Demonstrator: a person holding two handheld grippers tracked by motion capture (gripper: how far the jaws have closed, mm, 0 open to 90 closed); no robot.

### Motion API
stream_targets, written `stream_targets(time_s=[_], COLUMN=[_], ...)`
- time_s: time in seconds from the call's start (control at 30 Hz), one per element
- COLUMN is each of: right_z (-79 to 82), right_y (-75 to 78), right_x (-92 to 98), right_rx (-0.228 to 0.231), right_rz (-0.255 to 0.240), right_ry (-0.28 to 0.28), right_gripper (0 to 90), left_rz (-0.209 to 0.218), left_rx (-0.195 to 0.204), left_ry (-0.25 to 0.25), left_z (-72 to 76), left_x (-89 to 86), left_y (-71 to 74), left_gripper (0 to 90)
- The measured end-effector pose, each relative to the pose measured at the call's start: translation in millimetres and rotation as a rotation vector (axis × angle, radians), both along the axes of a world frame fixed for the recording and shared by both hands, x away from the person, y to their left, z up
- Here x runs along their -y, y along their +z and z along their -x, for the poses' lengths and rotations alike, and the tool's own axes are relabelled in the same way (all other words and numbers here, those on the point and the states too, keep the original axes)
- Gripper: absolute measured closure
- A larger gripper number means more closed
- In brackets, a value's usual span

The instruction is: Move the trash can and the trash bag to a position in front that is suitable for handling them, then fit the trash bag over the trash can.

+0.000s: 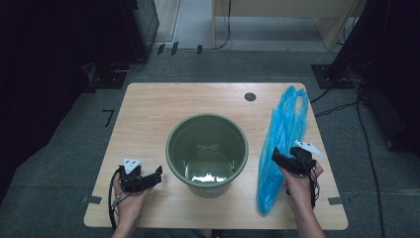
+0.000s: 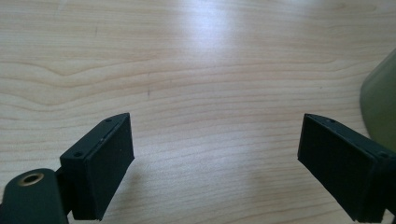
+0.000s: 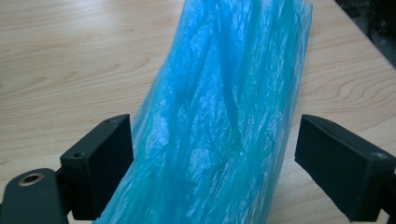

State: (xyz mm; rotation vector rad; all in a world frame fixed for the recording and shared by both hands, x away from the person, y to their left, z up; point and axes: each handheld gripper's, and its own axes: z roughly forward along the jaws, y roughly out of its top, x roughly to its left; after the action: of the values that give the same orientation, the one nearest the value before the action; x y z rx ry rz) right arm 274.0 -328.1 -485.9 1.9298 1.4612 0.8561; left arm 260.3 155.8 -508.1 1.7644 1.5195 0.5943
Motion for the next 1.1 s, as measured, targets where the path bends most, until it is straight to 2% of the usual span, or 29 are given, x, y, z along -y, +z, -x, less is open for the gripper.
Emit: stream_targets(time_s=[0.07,0.23,0.37,0.63,0.77,0.87,0.93,1.07,1.1], right_z=[-5.1,-21.4,-36.4,-63.3,-72.6,-73.9,-73.2,-71.0,-70.1], right_y=[-2.7,-6.0,-7.6,-13.2,-24.5,-31.5,-33.2,-34.5,-34.3], right_x=[2.9,2.7,-0.5,2.6,0.7,-1.1,-3.4,-6.9,-7.5], right_rx=[-0.012,-0.039,-0.060,-0.103,-0.139,-0.142,-0.132,-0.116,-0.110], right_rz=[-0.021,-0.055,-0.033,-0.029,-0.012,0.012,0.041,0.105,0.105], right_ry=[-0.020,0.012,-0.005,-0.060,-0.080,-0.094,-0.096,-0.109,-0.102], right_gripper=[10.5,1.1,0.0,0.0,0.0,0.1,2.4,15.2,18.1], left_rz=[0.001,-0.009,-0.005,-0.014,-0.018,-0.015,-0.018,-0.033,-0.036], left_rx=[-0.002,-0.017,-0.019,-0.031,-0.033,-0.033,-0.034,-0.041,-0.041], left_ry=[-0.001,-0.014,-0.017,-0.028,-0.030,-0.033,-0.033,-0.034,-0.034], left_z=[-0.9,-2.2,-2.3,-3.9,-3.7,-3.5,-3.5,-3.6,-3.4], left_x=[0.6,3.8,3.7,5.1,5.6,5.1,5.1,6.3,6.6], left_y=[-1.0,-3.8,-4.6,-6.5,-6.9,-6.9,-7.2,-8.1,-8.1], left_gripper=[10.1,10.1,10.1,10.2,10.3,10.6,11.4,11.9,12.0])
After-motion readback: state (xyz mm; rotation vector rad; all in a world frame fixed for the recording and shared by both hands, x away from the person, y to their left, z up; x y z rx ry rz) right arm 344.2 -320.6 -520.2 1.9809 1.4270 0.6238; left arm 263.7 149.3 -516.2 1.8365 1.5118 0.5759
